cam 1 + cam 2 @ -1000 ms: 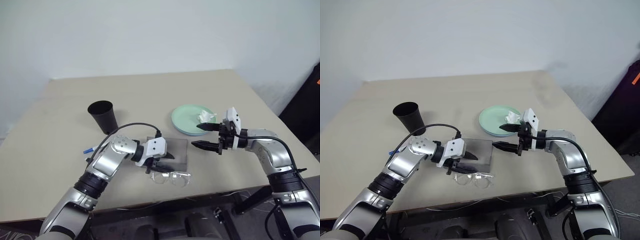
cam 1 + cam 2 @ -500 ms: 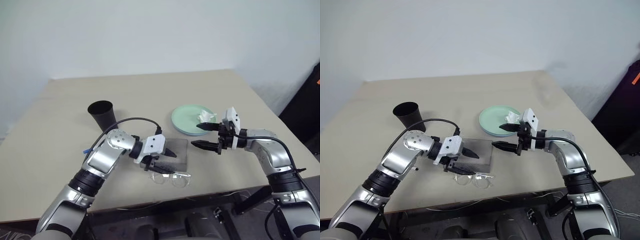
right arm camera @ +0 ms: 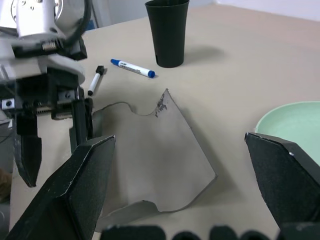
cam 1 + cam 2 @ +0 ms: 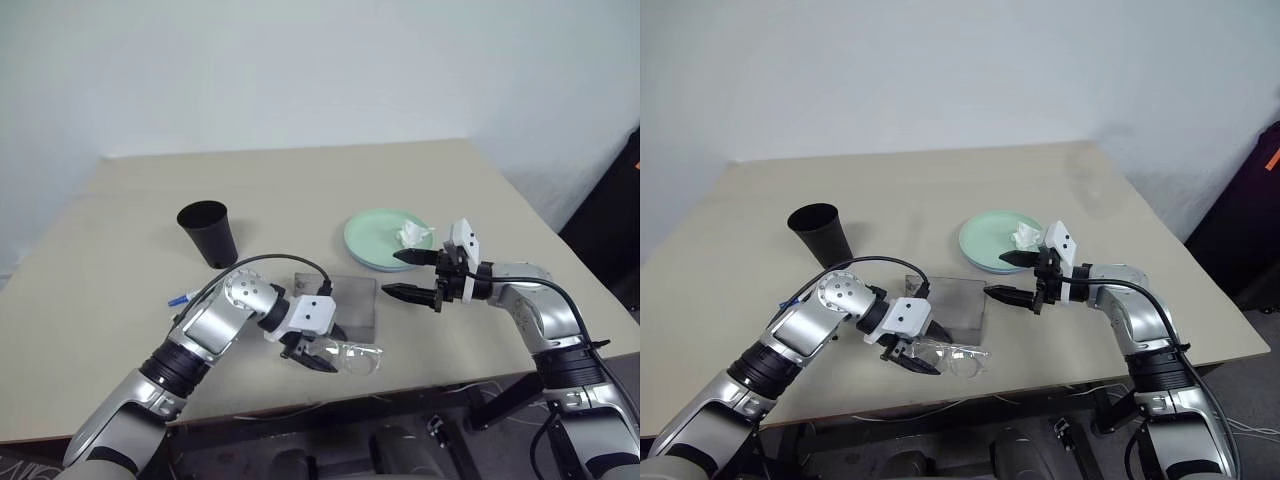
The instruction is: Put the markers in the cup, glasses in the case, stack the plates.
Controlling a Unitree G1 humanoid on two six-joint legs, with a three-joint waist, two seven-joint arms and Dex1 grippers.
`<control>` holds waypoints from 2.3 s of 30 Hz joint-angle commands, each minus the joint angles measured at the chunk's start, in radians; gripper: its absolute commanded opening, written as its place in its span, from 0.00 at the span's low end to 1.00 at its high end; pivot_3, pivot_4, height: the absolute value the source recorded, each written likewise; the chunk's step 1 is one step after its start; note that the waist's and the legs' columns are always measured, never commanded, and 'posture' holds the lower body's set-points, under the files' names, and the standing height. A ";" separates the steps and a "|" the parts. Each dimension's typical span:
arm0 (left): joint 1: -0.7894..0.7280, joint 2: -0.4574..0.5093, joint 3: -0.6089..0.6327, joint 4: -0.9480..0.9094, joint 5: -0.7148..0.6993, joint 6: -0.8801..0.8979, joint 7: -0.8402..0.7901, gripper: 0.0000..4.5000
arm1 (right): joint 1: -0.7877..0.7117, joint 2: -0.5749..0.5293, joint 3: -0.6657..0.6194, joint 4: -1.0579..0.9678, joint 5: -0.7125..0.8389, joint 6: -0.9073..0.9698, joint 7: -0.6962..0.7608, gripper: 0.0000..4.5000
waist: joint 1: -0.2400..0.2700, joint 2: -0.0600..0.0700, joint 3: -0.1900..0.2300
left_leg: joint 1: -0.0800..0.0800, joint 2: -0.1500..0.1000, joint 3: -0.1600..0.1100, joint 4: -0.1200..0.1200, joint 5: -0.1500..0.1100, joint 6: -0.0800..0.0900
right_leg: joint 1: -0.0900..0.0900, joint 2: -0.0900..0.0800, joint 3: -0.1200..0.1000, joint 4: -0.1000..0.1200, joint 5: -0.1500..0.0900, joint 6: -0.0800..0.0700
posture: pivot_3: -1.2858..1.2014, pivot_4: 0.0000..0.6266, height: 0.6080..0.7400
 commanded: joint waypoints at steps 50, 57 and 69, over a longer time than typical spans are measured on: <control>-0.035 -0.006 0.041 -0.049 -0.023 0.008 0.031 0.01 | -0.045 0.013 0.026 0.049 -0.014 -0.081 -0.021 1.00 | 0.001 0.000 0.000 | -0.001 0.000 -0.001 0.003 0.000 0.001 | 0.001 0.000 0.001 0.000 0.000 0.000 | 0.52 0.00 1.00; -0.041 -0.021 0.006 0.001 0.035 -0.044 0.048 0.13 | -0.027 0.015 0.025 0.028 -0.011 -0.074 -0.037 1.00 | 0.001 0.000 0.000 | -0.001 0.000 0.000 0.003 0.000 0.001 | 0.001 0.000 0.001 0.000 0.000 0.000 | 0.52 0.00 1.00; -0.048 -0.038 0.005 0.032 0.064 -0.086 0.049 0.43 | -0.001 0.010 0.022 0.001 -0.007 -0.066 -0.061 1.00 | 0.001 0.000 0.000 | 0.000 0.000 0.000 0.003 0.000 0.001 | 0.002 0.000 0.001 0.001 0.000 0.000 | 0.52 0.00 1.00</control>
